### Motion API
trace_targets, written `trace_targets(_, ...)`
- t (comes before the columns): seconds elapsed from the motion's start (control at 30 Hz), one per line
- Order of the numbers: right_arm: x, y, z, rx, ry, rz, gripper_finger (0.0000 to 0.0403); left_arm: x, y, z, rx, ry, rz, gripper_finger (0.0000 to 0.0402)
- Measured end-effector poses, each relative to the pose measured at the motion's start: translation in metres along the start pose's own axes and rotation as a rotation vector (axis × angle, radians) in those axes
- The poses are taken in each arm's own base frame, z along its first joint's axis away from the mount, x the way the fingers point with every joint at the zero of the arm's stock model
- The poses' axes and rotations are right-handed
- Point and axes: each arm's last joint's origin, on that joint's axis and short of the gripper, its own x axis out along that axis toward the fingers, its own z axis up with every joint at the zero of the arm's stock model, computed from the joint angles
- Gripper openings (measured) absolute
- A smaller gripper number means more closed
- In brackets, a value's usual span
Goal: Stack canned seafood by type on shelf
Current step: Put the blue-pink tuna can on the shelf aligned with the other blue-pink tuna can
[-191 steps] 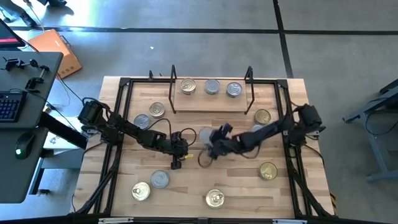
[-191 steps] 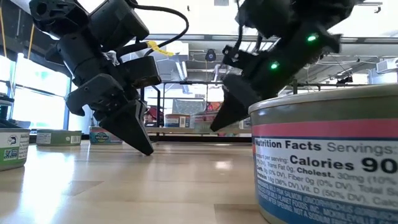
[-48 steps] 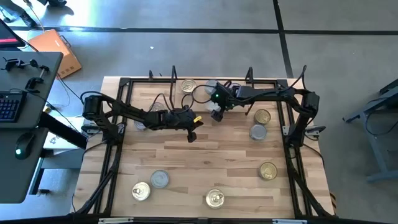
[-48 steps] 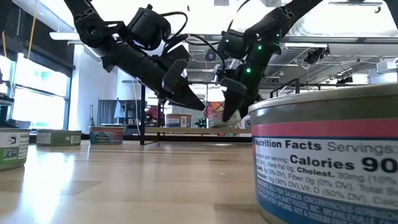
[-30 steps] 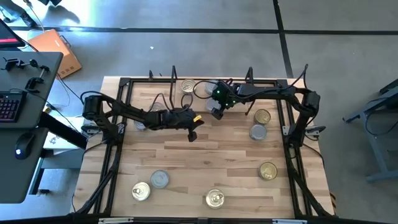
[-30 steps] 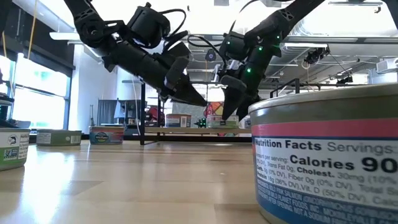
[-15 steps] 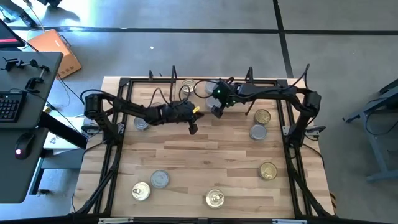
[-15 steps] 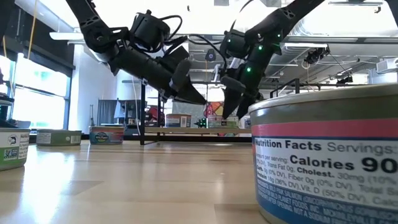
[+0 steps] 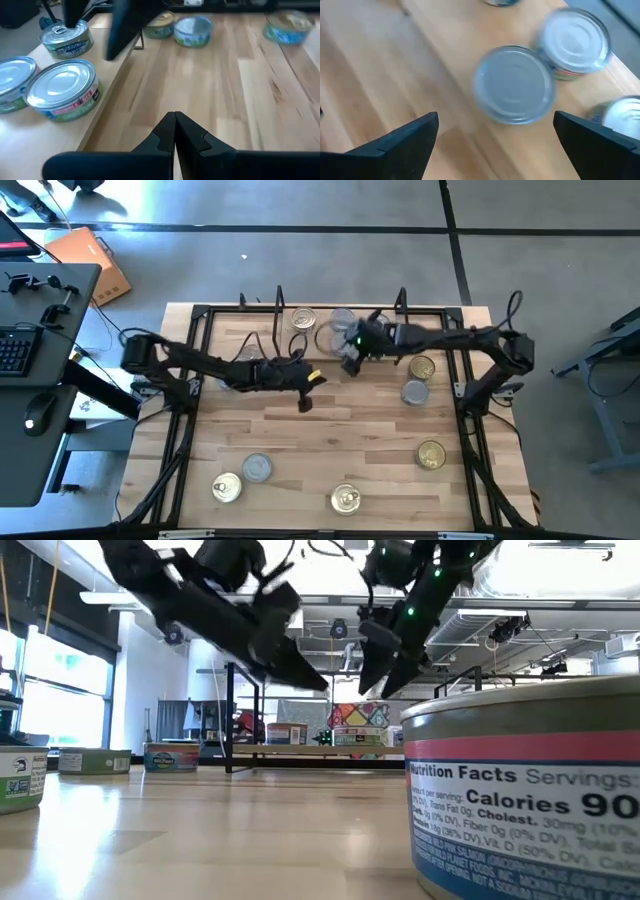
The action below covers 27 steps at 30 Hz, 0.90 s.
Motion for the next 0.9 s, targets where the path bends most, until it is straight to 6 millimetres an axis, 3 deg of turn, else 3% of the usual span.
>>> trace_targets(0.13, -0.004, 0.041, -0.019, -0.069, -0.065, -0.002, 0.0387, -0.030, -0.016, 0.007, 0.089, 0.061, 0.006, 0.0000)
trace_targets(0.27, -0.007, 0.083, -0.045, -0.096, -0.194, 0.047, 0.0387, -0.063, -0.030, 0.001, 0.150, 0.095, 0.005, 0.0000)
trace_targets(0.43, -0.015, 0.107, -0.070, -0.071, -0.285, -0.039, 0.0387, -0.096, -0.040, -0.018, 0.184, 0.116, -0.030, 0.0000)
trace_targets(0.7, -0.030, 0.103, -0.033, -0.118, -0.237, 0.076, 0.0369, -0.123, -0.047, -0.033, 0.165, 0.150, -0.073, 0.0000)
trace_targets(0.9, -0.029, 0.125, -0.032, -0.246, -0.369, 0.278, 0.0343, -0.160, -0.053, -0.055, 0.127, 0.356, -0.120, 0.0000)
